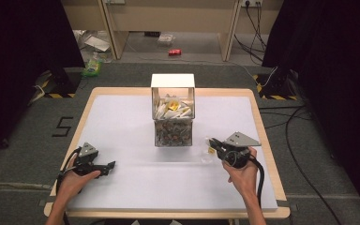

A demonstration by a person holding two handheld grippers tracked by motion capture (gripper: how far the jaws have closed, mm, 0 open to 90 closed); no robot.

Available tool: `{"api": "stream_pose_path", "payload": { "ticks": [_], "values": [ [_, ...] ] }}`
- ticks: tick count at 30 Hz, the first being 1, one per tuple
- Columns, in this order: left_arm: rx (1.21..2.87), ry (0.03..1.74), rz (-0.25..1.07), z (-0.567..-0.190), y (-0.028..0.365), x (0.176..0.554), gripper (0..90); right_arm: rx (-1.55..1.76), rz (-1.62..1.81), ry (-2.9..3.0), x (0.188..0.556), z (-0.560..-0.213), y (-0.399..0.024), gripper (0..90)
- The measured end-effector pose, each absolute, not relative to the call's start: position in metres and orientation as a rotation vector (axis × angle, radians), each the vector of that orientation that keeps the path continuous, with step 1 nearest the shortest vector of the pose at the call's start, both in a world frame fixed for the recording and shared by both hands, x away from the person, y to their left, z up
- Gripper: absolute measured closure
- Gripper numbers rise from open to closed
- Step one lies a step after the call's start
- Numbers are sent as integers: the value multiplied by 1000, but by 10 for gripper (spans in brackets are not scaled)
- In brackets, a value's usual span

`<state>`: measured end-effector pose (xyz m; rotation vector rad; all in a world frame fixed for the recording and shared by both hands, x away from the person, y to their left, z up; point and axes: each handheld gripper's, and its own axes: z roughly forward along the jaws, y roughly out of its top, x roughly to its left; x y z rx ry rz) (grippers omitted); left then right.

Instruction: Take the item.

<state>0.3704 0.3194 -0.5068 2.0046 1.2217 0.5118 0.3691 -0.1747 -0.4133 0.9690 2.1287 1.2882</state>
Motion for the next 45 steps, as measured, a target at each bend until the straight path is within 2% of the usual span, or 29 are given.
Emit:
{"api": "stream_pose_path", "payload": {
  "ticks": [13, 18, 24, 28, 33, 40, 45],
  "values": [
    [2004, 1222, 512, -507, 319, 370, 107, 982, 1252, 2168, 374, -426, -172, 850],
    [2004, 1222, 512, -507, 319, 370, 107, 982, 1257, 2171, 374, -428, -172, 811],
    [2005, 1222, 512, -507, 319, 370, 107, 963, 1261, 2157, 374, -424, -170, 651],
    [2004, 1222, 512, -507, 319, 370, 107, 979, 1272, 2118, 372, -416, -172, 502],
    [2004, 1222, 512, -507, 319, 370, 107, 1038, 1274, 2099, 372, -413, -177, 363],
    [2004, 1222, 512, -507, 319, 370, 107, 1108, 1247, 2091, 372, -415, -180, 227],
    [2004, 1222, 511, -507, 319, 370, 107, 1108, 1240, 2096, 369, -416, -182, 192]
  ]
}}
